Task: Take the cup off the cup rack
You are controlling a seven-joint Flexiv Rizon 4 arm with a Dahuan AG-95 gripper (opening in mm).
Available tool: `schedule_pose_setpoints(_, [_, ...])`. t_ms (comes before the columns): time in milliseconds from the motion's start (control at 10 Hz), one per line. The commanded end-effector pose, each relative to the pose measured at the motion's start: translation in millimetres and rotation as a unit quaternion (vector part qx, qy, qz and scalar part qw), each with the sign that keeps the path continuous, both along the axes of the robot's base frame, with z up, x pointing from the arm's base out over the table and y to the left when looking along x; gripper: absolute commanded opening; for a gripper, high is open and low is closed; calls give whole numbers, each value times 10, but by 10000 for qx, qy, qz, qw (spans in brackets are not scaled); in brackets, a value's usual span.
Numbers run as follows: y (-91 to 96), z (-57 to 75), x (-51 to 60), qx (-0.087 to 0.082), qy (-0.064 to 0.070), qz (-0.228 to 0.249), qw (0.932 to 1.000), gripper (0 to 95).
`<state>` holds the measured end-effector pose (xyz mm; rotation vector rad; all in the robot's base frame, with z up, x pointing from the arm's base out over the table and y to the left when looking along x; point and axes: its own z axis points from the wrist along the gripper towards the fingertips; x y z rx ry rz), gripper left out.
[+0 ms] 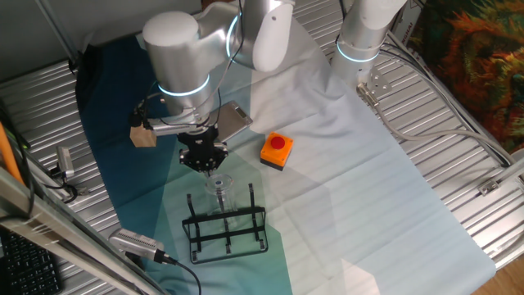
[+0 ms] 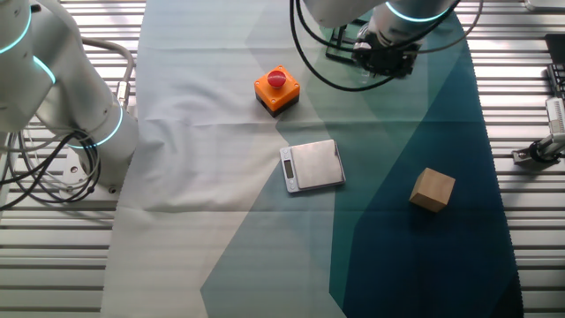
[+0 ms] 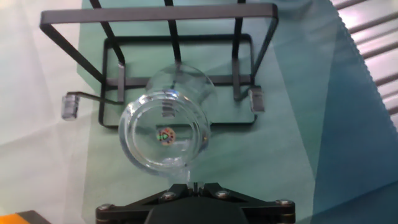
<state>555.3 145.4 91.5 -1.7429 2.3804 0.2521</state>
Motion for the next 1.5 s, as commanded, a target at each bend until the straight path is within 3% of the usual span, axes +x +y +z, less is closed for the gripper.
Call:
schedule_pose_setpoints(100, [-7,2,-19,3,-47,25,10000,0])
schedule_pose_setpoints(400, [18,1,-23,32,-170,87,9998,0])
schedule_pose_setpoints(700, [59,-10,-33,3,-164,43,9999,0])
schedule_pose_setpoints(800, [57,-5,-37,-3,-149,29,9999,190])
schedule_pose_setpoints(1500, [-39,34,-187,18,-123,-64,9999,190])
